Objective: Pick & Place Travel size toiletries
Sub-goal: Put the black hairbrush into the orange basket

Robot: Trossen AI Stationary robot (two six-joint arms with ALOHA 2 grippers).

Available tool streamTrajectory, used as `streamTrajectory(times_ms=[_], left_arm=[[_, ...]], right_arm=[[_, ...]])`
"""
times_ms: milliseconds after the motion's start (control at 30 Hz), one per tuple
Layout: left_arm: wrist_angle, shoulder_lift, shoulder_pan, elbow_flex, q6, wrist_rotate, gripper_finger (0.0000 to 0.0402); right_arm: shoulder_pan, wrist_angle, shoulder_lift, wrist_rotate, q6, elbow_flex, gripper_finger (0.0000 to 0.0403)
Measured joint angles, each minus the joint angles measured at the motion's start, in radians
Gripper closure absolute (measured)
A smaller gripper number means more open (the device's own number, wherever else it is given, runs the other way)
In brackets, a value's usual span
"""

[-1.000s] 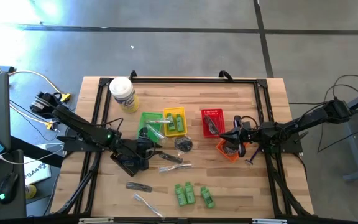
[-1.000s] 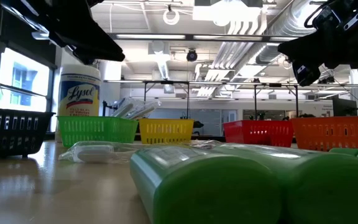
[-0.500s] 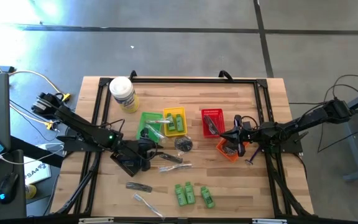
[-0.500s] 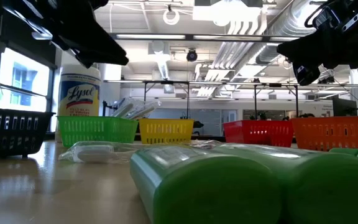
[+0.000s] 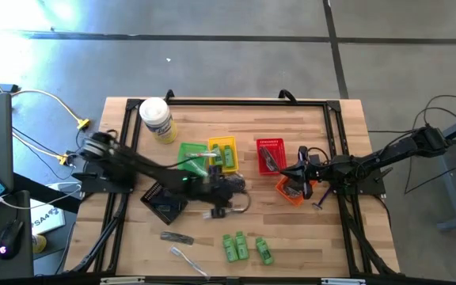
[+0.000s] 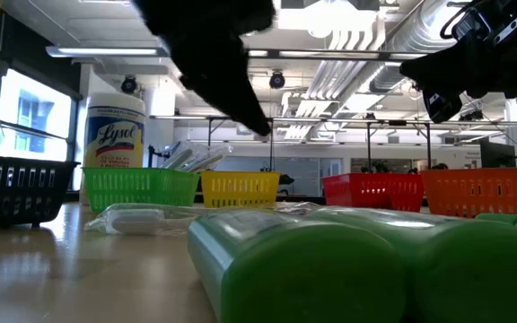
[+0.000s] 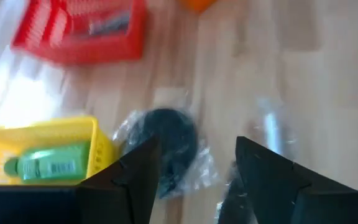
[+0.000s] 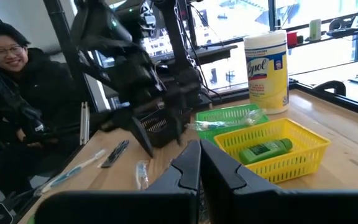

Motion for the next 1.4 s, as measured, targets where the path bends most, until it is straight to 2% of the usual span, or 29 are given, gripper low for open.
streamTrajectory(times_ms=[200,500,767,1400], left_arm=[[-0.187,0.175,0.076,0.221,-0.036,0.118,0.0203],[-0.227,0.347,0.102,0.41,-0.077,0.174,0.0203],[-0.292,0.383,0.131,0.423,-0.18,0.147,0.0203],[-0.244,0.433,0.14,0.388,-0.178,0.152,0.0204]], right_arm=[[0.0,0.006,0.0,-0.002,0.0,0.0,0.0401],[0.0,0.014,0.0,-0.009,0.0,0.0,0.0401],[0.0,-0.004,0.0,-0.008,0.0,0.0,0.0401],[0.0,-0.002,0.0,-0.008,0.0,0.0,0.0401]])
